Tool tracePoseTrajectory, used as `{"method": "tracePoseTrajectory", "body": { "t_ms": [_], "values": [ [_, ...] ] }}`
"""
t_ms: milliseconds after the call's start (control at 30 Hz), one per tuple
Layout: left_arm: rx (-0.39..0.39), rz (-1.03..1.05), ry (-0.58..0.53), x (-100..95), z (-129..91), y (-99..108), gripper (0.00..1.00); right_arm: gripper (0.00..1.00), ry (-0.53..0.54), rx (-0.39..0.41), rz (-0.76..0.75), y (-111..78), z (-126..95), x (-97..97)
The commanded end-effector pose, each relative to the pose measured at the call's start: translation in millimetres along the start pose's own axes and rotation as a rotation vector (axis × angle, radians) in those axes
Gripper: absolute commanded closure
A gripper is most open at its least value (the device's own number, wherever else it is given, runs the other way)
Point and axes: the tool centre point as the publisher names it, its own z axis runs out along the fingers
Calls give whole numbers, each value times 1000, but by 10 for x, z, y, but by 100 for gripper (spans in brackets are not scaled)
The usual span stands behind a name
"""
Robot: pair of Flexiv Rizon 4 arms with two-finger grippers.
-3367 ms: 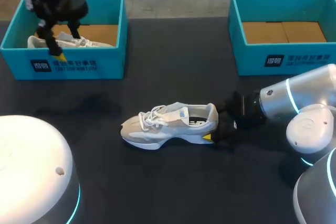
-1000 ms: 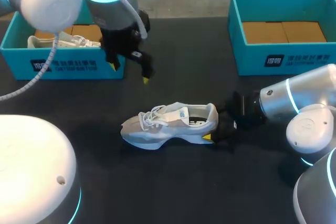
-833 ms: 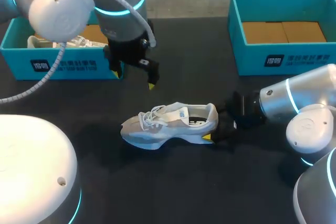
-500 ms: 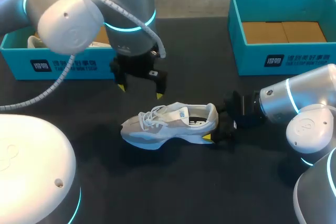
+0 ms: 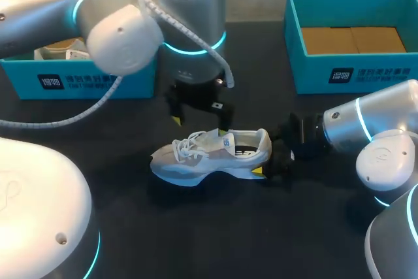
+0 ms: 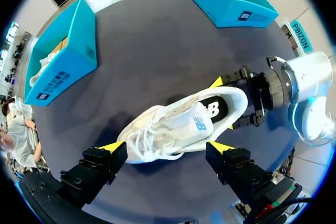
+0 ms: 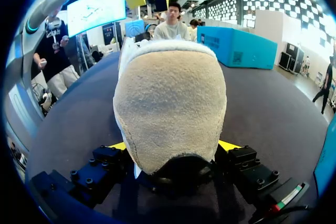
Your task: Take the shoe out of the shoebox, open the shoe tongue, remove and reinsert the insole, then place the shoe into the shoebox
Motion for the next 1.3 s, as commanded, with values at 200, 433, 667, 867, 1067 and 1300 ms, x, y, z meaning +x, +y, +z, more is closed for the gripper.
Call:
{"method": "tracePoseTrajectory", "body": {
  "t_ms": [200, 433, 667, 867, 1067, 1300],
  "values": [
    [-9, 0, -9, 58, 25, -46, 0, 100, -1, 3, 0, -9, 50, 22],
    [-8, -4, -8, 56, 26, -45, 0, 100, -1, 3, 0, -9, 50, 22],
    [12, -74, -15, 211, 145, -53, 0, 100, -1, 3, 0, -9, 50, 22],
    [-7, -77, 2, 336, 282, -78, 0, 100, -1, 3, 0, -9, 50, 22],
    [-12, -76, -4, 419, 404, -118, 0, 100, -1, 3, 0, -9, 50, 22],
    [-14, -88, -14, 450, 496, -172, 0, 100, -1, 3, 0, -9, 50, 22]
  ]
}}
